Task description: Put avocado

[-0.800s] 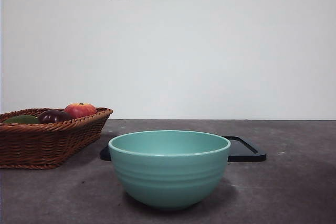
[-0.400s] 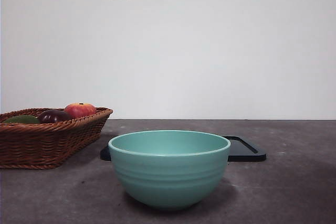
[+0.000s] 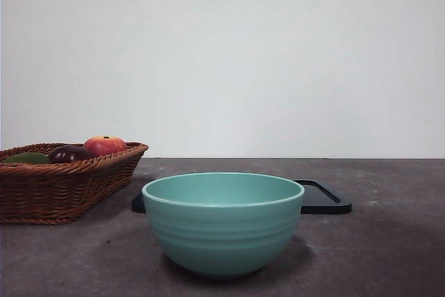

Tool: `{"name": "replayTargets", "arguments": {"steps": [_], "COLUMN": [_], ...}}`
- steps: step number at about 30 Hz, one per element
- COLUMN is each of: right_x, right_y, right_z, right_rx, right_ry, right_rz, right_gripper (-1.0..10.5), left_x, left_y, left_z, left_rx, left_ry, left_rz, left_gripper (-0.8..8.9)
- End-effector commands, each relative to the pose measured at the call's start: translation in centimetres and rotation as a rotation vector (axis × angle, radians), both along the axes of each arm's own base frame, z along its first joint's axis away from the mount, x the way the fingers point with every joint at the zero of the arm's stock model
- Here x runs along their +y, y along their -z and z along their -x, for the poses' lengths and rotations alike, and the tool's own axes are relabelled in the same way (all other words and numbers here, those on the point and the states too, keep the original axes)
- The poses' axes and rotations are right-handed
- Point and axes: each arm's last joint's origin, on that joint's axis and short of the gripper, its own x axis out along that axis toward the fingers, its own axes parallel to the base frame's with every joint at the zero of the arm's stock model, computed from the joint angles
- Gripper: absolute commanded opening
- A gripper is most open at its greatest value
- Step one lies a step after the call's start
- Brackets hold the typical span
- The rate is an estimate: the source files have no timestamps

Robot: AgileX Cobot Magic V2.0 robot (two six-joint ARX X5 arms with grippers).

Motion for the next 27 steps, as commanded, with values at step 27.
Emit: {"name": "replayTargets", "arguments": {"steps": [27], "right_x": [4.2], "right_y": [-11.9], "right_z": [-5.6], "right_rx": [0.411], "right_ry": [-0.650], "right_rz": [0.007], "right_gripper": [0.1], "left_x": [-2.1], "left_y": [-12.9], "left_z": [-7.0], "left_rx": [0.482], "left_ry": [0.640], "left_rz": [0.145], "left_gripper": [0.18]}}
